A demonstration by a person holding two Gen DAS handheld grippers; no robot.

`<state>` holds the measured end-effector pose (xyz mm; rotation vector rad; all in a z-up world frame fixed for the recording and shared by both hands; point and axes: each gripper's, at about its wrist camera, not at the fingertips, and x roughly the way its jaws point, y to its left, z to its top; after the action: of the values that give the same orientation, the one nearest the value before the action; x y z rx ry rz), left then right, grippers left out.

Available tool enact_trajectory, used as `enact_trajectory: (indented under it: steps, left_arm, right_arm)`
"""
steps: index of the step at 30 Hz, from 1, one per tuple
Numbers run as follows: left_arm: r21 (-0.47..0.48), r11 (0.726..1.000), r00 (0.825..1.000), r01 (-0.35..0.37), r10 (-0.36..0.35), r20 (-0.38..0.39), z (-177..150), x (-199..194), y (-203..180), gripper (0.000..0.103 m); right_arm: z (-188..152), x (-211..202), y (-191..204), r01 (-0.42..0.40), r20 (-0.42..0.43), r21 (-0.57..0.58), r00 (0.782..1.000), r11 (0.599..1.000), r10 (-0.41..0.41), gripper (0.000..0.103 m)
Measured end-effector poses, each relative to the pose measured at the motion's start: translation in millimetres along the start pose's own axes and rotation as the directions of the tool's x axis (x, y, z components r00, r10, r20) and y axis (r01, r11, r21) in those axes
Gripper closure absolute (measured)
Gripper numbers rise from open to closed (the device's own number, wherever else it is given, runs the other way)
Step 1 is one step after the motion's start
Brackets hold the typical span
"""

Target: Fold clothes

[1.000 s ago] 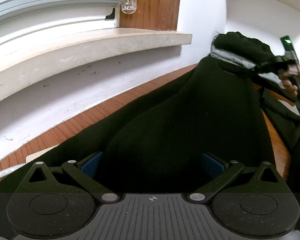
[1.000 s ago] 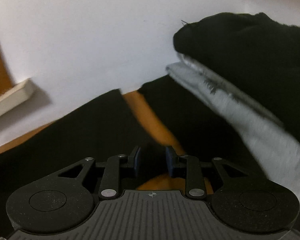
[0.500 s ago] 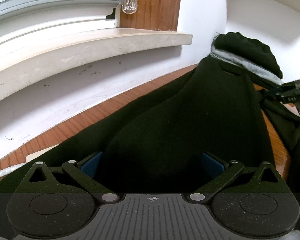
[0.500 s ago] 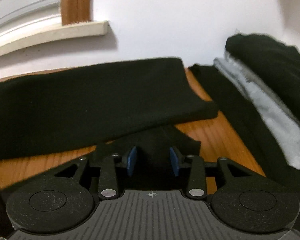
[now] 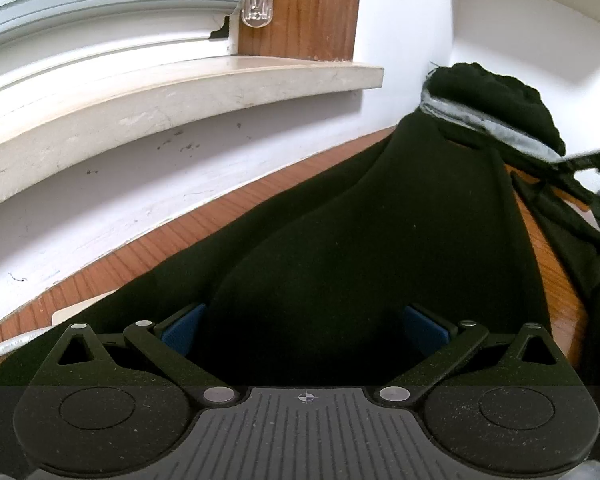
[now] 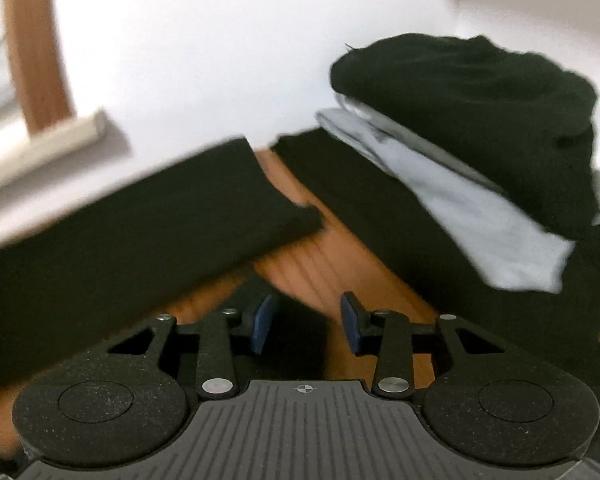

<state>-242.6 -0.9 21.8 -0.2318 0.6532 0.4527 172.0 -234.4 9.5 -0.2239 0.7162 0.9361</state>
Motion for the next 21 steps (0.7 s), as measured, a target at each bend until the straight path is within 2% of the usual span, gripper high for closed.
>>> enact_trajectory:
  steps: [3, 5, 10, 12, 16, 18, 19, 20, 21]
  left_arm:
    - [0.000, 1.000, 1.000, 0.000, 0.000, 0.000, 0, 0, 0, 0.000]
    - [0.000, 1.000, 1.000, 0.000, 0.000, -0.001, 1, 1, 0, 0.000]
    - [0.009, 1.000, 1.000, -0.002, 0.002, 0.007, 2, -1, -1, 0.000]
    - [0.017, 1.000, 1.000, -0.007, 0.007, 0.018, 3, -3, -4, 0.000]
    - [0.035, 0.999, 0.999, -0.018, 0.017, 0.039, 5, -7, -8, 0.001]
    - [0.043, 0.999, 0.999, -0.024, 0.022, 0.050, 6, -9, -11, 0.005]
    - [0.049, 0.999, 0.998, -0.024, 0.022, 0.051, 8, -10, -14, 0.011]
    - [0.059, 0.998, 0.999, -0.019, 0.016, 0.051, 12, -13, -22, 0.017]
    - [0.072, 0.997, 0.999, -0.012, 0.008, 0.051, 17, -16, -31, 0.032]
  right_arm:
    - [12, 33, 5, 0.015, -0.029, 0.086, 1.000, 0.996, -0.013, 0.063]
    - [16, 47, 7, 0.025, -0.027, 0.102, 0.999, 0.994, -0.023, 0.063]
    - [18, 59, 14, 0.015, 0.006, 0.044, 1.000, 0.999, -0.015, 0.065]
    - [18, 61, 16, 0.010, 0.007, 0.011, 1.000, 1.000, -0.010, 0.094]
    - [25, 48, 18, 0.003, 0.051, -0.026, 0.999, 1.000, -0.002, 0.097]
    - [29, 41, 16, -0.012, 0.070, 0.002, 0.997, 1.000, 0.011, 0.097]
    - [31, 40, 16, -0.013, 0.064, 0.000, 0.998, 1.000, 0.013, 0.097]
    - [33, 40, 17, -0.013, 0.061, -0.005, 0.998, 1.000, 0.013, 0.097]
    - [34, 40, 18, -0.018, 0.063, -0.008, 0.998, 1.000, 0.019, 0.097]
